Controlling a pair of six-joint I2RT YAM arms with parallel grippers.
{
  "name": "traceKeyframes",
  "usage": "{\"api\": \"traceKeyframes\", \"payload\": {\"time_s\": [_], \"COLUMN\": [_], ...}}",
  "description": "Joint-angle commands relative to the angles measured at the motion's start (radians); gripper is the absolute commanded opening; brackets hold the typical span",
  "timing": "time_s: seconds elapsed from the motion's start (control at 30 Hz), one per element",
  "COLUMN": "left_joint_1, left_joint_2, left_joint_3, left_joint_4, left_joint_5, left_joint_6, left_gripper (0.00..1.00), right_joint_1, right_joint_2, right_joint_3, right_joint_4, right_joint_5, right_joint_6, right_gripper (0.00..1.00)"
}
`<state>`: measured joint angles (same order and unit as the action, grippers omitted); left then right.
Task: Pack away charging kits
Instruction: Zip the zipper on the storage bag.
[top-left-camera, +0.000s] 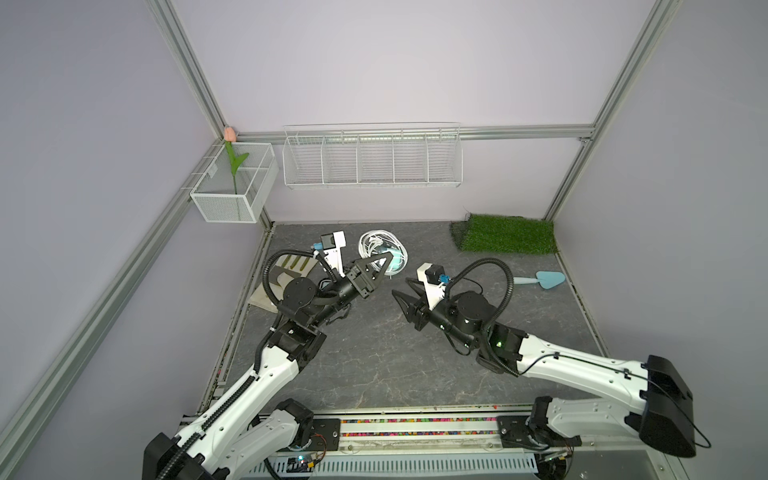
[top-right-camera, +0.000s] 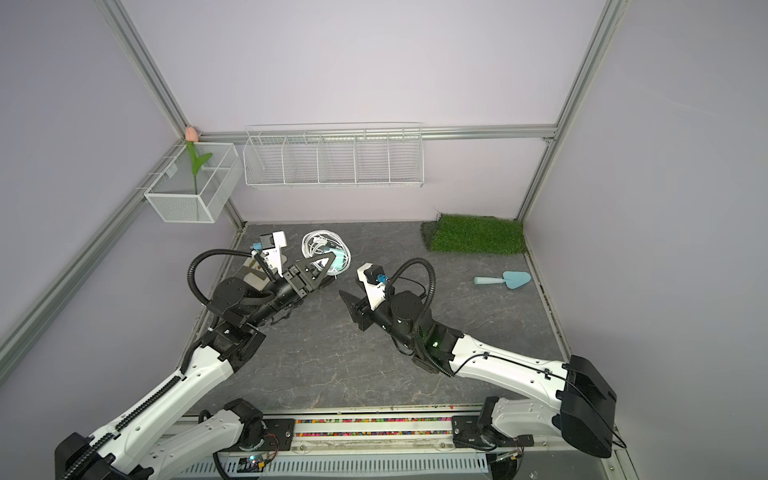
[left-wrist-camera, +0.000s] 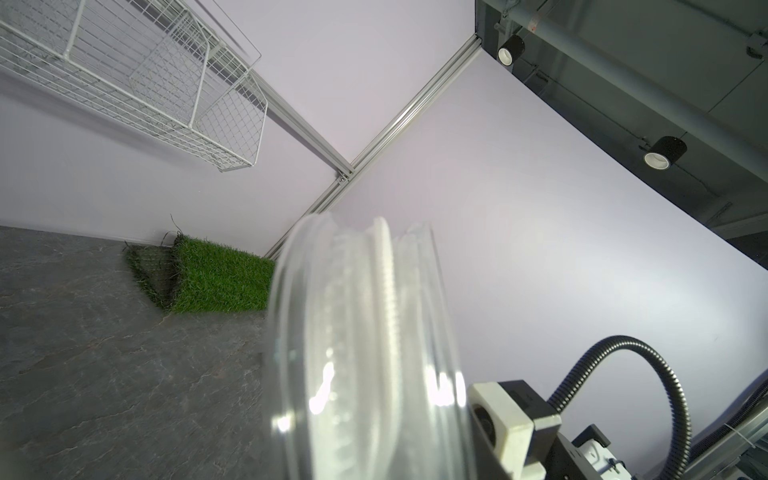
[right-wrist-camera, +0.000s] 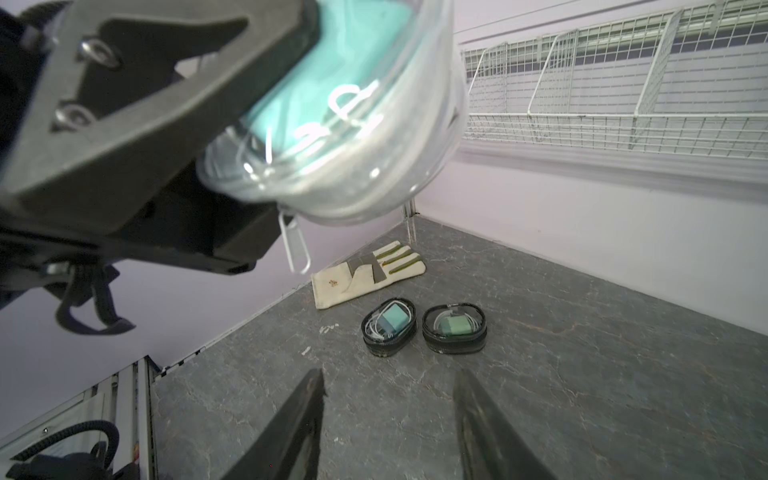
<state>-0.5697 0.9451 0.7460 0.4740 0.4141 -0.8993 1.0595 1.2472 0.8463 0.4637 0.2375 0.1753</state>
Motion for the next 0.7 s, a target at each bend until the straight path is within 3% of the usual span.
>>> {"api": "traceKeyframes", "payload": {"time_s": [0.0, 0.23, 0.67], "left_joint_1": [-0.004, -0.005, -0.007], "left_joint_2": [-0.001, 0.026, 0.028], "left_joint_3": [-0.022, -0.027, -0.028], "left_joint_4": [0.006, 0.029, 0.048], "left_joint_5": [-0.027, -0.026, -0.009], "left_joint_6": [-0.016, -0.018, -0.037], "left_gripper": [0.11, 0.11, 0.10], "right_joint_1": [0.007, 0.012, 0.014], "right_joint_2": [0.016, 0.061, 0.102], "right_joint_3": [0.027, 0.089, 0.102], "right_joint_4": [0.085, 0.096, 0.113], "right_joint_5": [-0.021, -0.040, 0.063], "right_joint_6": [-0.008, 0.006, 0.019], "right_gripper": [0.52, 0.52, 0.44]}}
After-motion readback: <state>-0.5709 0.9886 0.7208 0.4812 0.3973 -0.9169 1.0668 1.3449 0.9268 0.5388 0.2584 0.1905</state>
